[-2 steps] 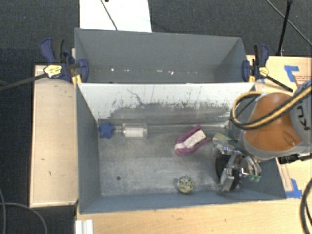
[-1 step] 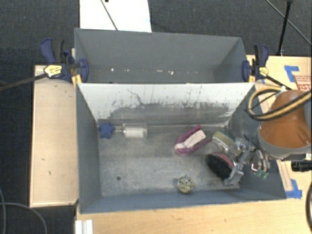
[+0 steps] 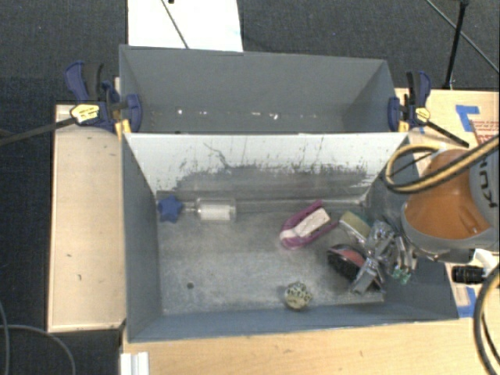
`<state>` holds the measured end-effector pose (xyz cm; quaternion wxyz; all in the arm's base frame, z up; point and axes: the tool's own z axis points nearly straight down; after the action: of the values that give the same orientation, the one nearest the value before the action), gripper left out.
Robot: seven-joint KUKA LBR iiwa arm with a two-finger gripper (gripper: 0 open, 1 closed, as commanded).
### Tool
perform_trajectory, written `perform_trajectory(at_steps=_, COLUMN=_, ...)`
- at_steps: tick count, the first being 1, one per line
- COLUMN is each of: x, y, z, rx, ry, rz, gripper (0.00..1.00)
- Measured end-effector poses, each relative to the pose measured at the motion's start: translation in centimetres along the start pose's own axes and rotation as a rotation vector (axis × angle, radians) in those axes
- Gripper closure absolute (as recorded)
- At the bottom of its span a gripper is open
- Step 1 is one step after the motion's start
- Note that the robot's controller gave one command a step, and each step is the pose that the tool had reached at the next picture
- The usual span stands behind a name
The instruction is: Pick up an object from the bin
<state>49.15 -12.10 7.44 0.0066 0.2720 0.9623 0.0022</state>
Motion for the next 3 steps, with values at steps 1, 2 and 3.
perform_trajectory(at_steps=1, x=1.2, y=1.0, z=0.0, rx=0.0, ry=-0.001, rz=0.038, gripper=0.0)
perform_trajectory(at_steps=2, x=1.1, y=1.0, z=-0.1, rx=-0.001, ry=-0.003, rz=0.035, gripper=1.0)
perform_trajectory(at_steps=3, x=0.9, y=1.2, z=-2.9, rx=0.005, ry=0.007, rz=0.023, gripper=1.0)
